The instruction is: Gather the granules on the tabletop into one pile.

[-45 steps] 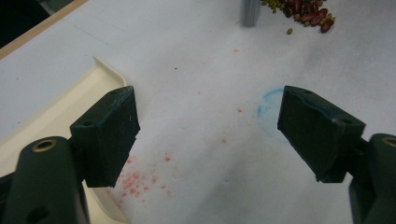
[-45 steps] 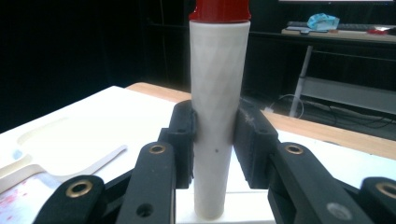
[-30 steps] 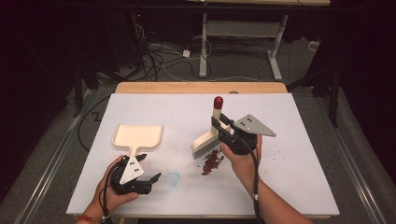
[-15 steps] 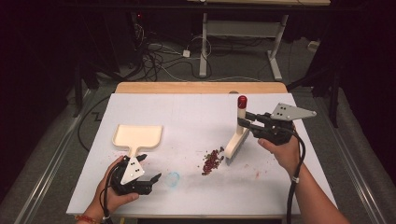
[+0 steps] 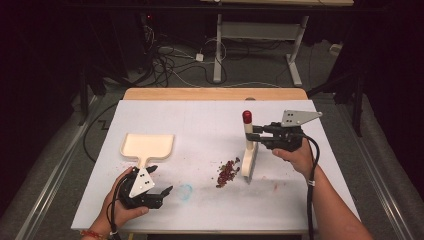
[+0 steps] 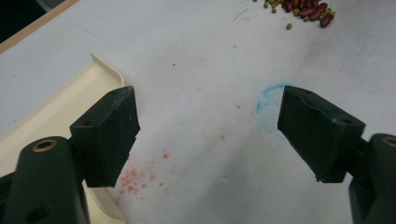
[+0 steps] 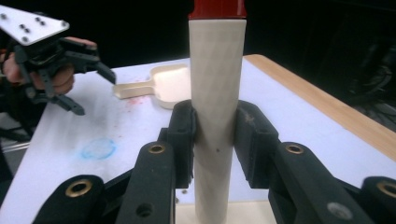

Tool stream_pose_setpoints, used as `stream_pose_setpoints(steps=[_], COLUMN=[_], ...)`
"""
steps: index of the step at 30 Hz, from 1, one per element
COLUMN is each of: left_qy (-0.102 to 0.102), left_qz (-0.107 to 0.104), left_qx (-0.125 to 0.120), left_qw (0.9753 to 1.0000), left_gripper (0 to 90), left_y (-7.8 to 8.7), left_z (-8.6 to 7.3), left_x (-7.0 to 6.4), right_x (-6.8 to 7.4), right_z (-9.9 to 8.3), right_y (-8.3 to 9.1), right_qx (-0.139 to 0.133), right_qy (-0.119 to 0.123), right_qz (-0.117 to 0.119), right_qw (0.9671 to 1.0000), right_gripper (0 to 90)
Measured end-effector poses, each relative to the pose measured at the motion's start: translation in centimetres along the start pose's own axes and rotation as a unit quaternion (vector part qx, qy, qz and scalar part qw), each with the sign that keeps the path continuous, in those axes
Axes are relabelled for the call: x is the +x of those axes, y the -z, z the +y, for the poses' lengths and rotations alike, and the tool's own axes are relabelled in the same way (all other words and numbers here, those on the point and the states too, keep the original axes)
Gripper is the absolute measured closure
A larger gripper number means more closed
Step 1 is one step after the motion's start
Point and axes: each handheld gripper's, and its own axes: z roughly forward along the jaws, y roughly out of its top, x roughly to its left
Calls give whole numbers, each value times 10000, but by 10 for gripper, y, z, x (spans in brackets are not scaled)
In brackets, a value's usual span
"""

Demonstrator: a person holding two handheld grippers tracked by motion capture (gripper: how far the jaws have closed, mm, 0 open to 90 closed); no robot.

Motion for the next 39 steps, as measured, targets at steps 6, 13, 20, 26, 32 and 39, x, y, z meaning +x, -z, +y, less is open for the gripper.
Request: stream_pose_setpoints(steps=[6, 13, 20, 26, 32, 39], left_qy=[-11, -7, -3, 4, 8, -14], left_qz=[-12, -11, -8, -6, -16, -24], left_qx=[-3, 1, -1, 16, 18, 26], left_qw=[10000, 10000, 10000, 10000, 10000, 10000], left_gripper=[198, 198, 198, 198, 198, 198], left_y=[0, 0, 1, 0, 0, -3], left_z=[0, 0, 0, -1, 0, 1], left_x=[-1, 0, 0, 0, 0, -1], right_x=[2, 12, 28, 29, 23, 44], right_z=[3, 7, 11, 16, 24, 31], right_y=[-20, -28, -37, -24, -2, -22], right_qx=[-65, -247, -199, -160, -563, -914], right_qy=[100, 234, 444, 588, 29, -463], right_qz=[487, 933, 1215, 882, -90, -1894], right_qw=[9987, 9951, 9914, 9942, 9984, 9765], right_gripper=[701, 702, 702, 702, 701, 702])
